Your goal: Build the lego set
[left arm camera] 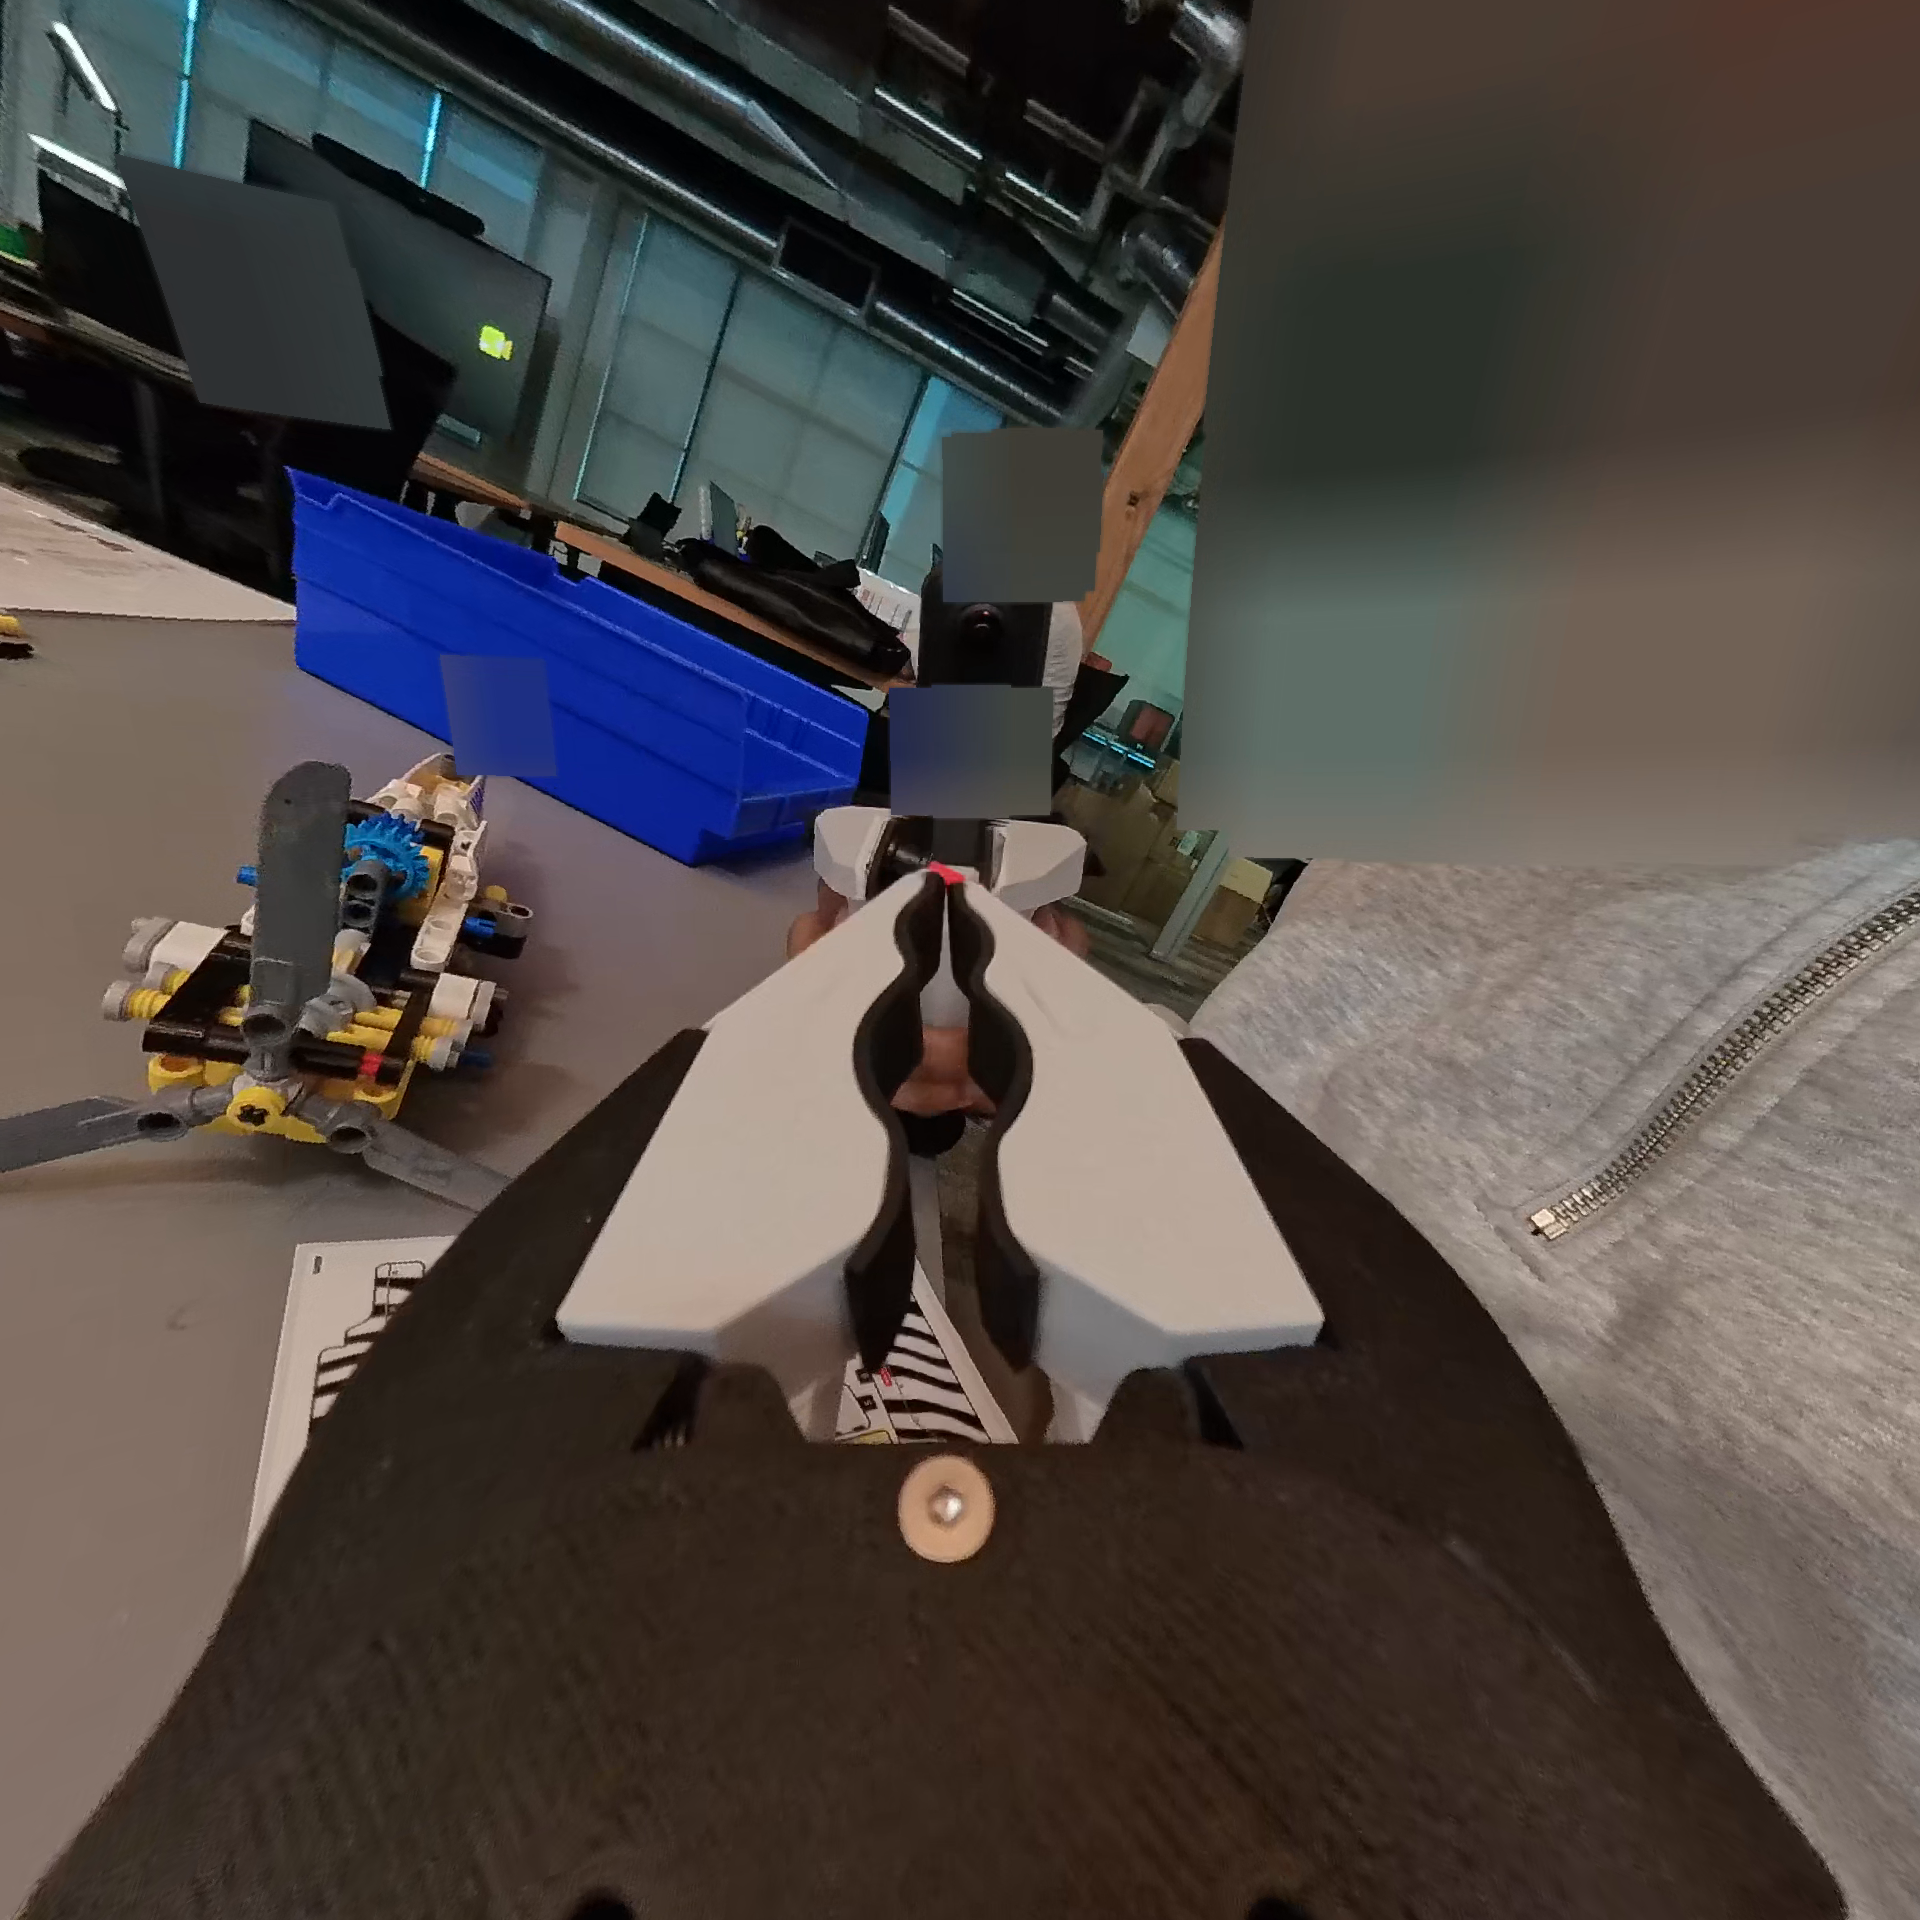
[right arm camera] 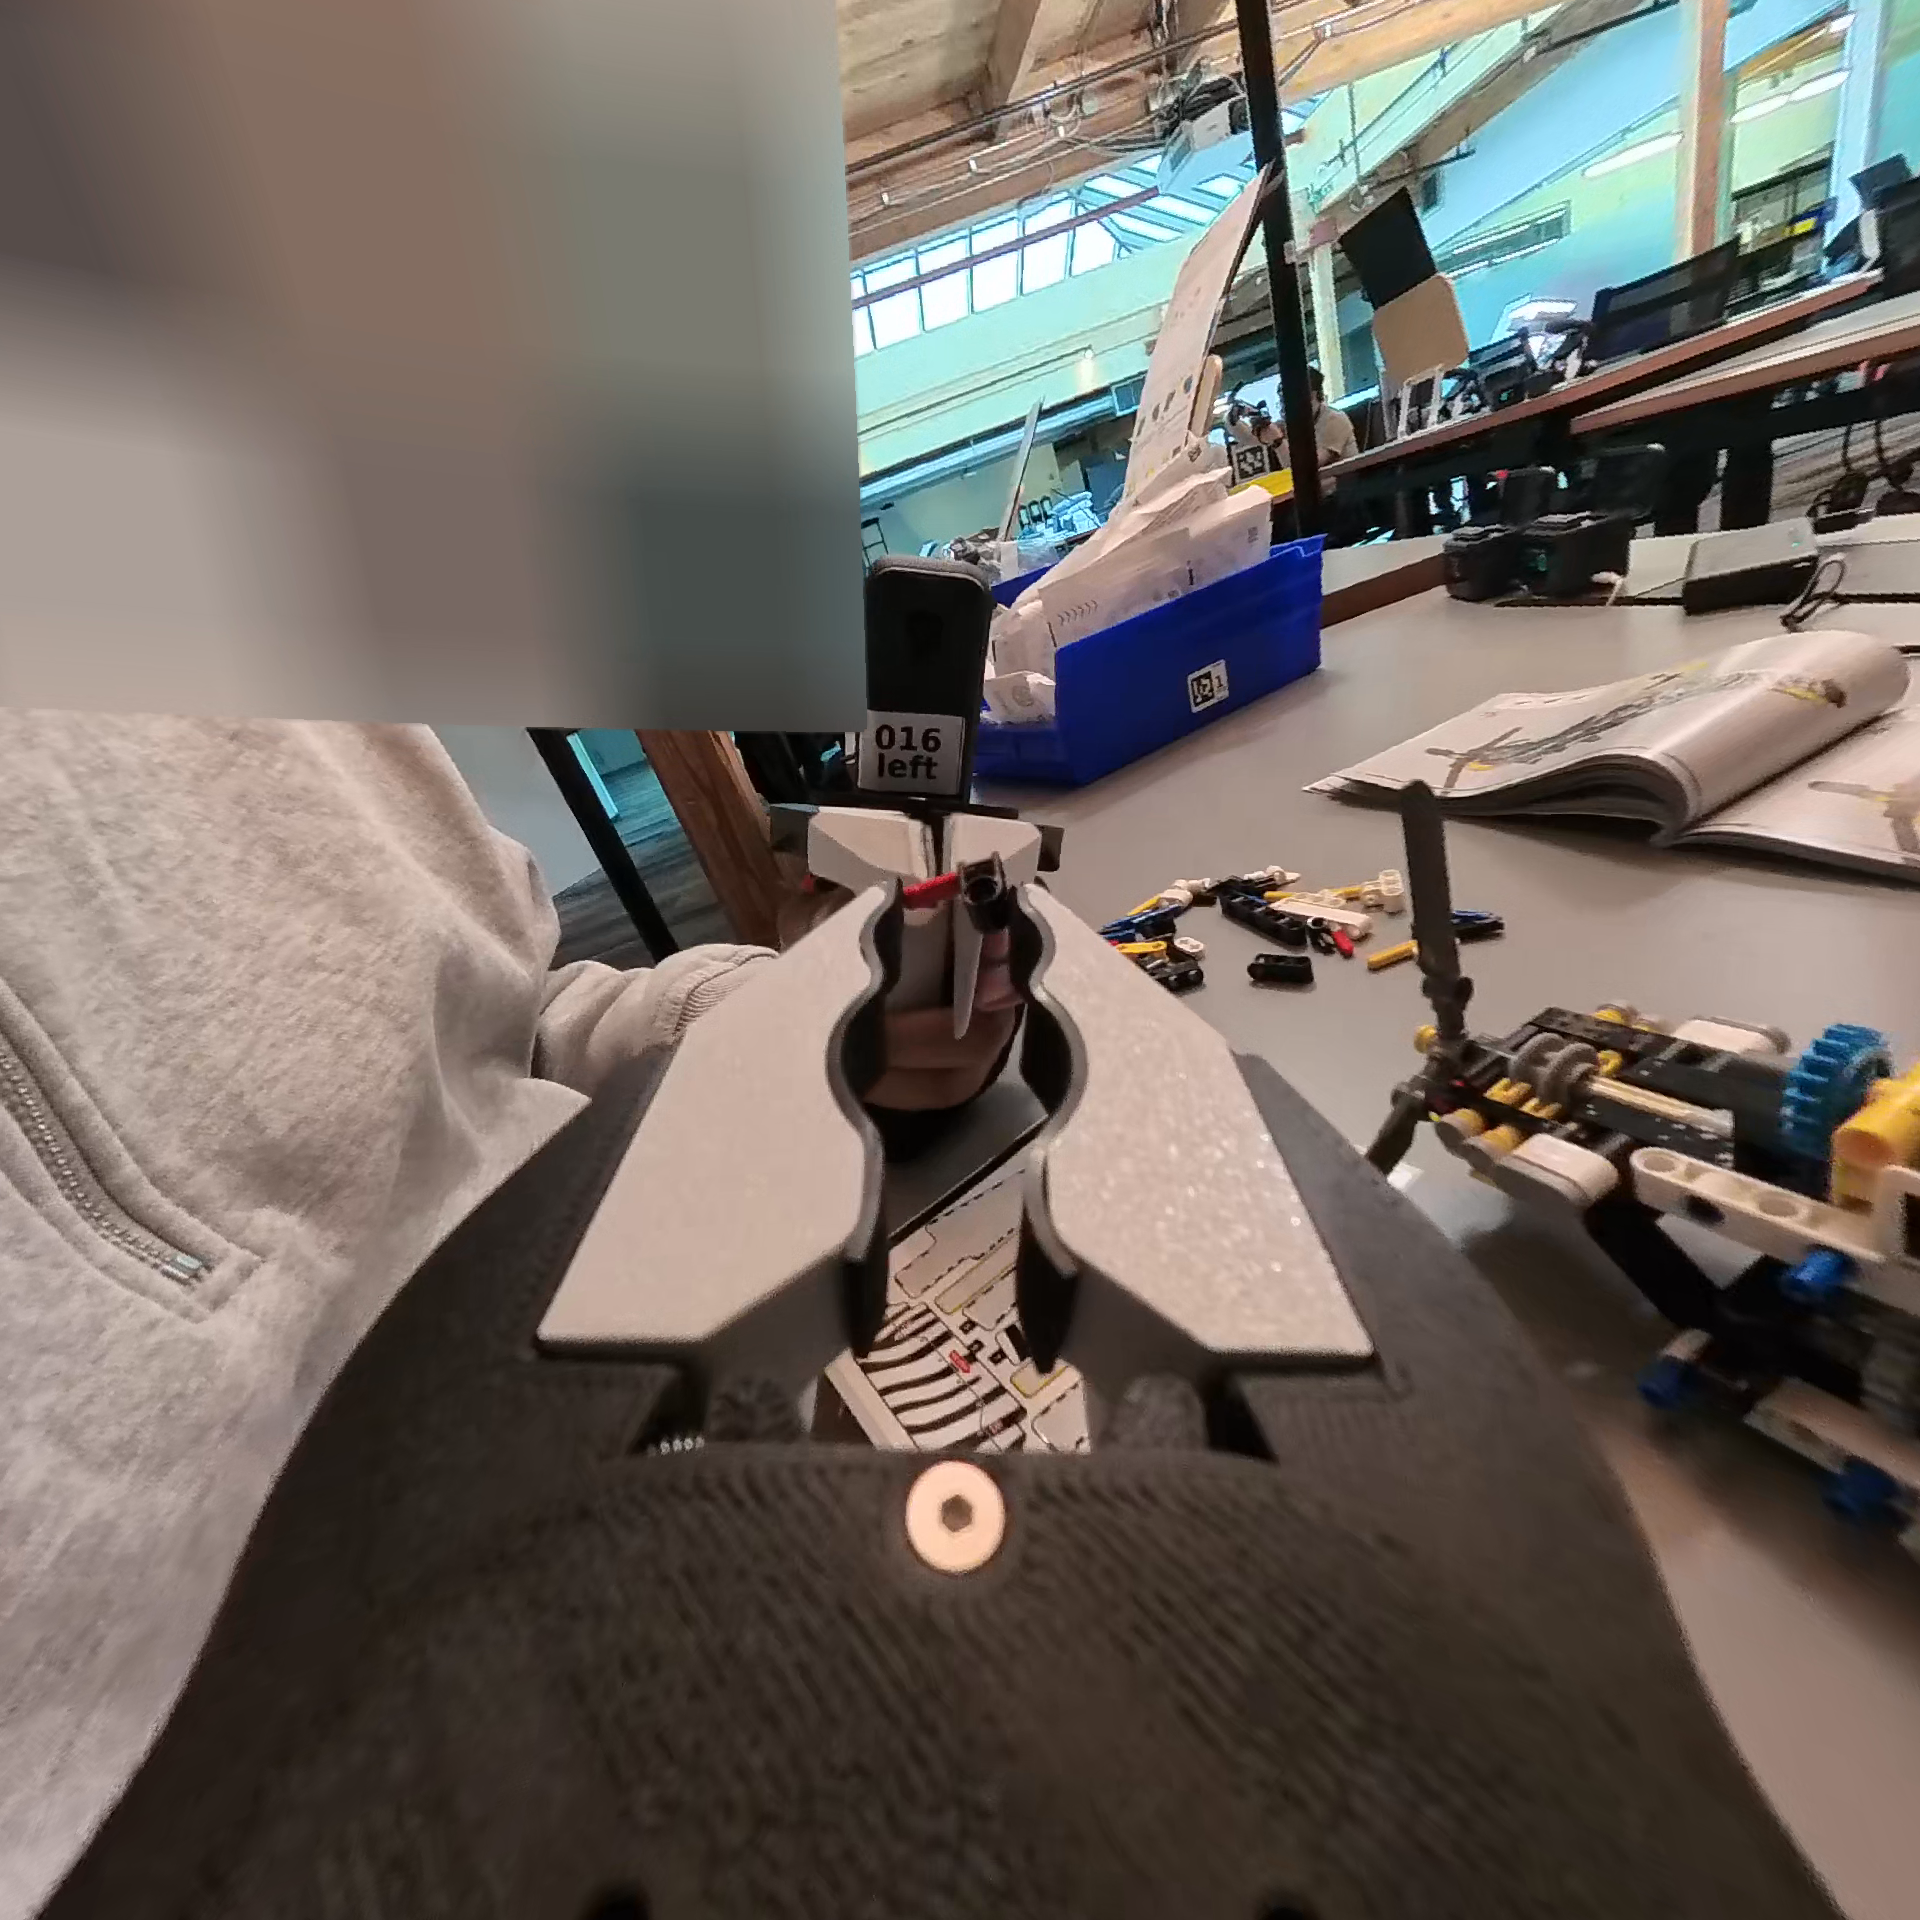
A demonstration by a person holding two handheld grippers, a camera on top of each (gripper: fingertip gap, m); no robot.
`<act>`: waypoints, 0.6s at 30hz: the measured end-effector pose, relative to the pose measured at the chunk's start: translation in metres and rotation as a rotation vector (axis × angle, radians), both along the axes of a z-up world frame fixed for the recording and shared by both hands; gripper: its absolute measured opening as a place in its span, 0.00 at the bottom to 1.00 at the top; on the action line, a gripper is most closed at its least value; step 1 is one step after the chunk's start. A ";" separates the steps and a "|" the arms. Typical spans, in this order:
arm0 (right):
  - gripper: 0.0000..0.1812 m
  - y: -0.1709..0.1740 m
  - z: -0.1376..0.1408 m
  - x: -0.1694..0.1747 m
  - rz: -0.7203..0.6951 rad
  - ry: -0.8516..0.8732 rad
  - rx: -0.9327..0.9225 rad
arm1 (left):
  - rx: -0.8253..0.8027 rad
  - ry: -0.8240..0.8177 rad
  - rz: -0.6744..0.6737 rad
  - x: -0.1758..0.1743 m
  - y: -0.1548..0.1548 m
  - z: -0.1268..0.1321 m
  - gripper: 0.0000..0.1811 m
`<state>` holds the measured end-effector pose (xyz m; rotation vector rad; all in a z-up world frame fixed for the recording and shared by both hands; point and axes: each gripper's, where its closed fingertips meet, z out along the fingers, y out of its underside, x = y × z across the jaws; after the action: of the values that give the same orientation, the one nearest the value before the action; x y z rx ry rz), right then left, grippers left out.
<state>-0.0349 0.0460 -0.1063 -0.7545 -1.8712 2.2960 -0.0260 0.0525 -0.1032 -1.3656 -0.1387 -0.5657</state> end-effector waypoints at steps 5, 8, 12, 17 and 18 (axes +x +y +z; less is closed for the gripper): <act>0.10 0.000 0.000 0.000 0.011 -0.010 -0.012 | 0.004 0.001 0.015 -0.002 0.000 0.000 0.03; 0.10 0.000 0.001 0.002 0.035 -0.025 -0.033 | 0.007 0.003 0.016 -0.001 0.000 0.001 0.05; 0.10 -0.001 0.003 0.005 0.073 -0.039 -0.068 | 0.012 -0.004 0.012 -0.001 -0.001 0.001 0.09; 0.10 -0.003 0.005 0.008 0.108 -0.052 -0.093 | 0.020 -0.009 -0.004 0.001 -0.001 0.002 0.11; 0.10 -0.003 0.005 0.008 0.112 -0.052 -0.097 | 0.021 -0.011 -0.009 0.001 -0.001 0.002 0.11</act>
<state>-0.0266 0.0432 -0.1015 -0.7456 -1.8820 2.4741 -0.0246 0.0510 -0.1012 -1.3431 -0.1351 -0.5809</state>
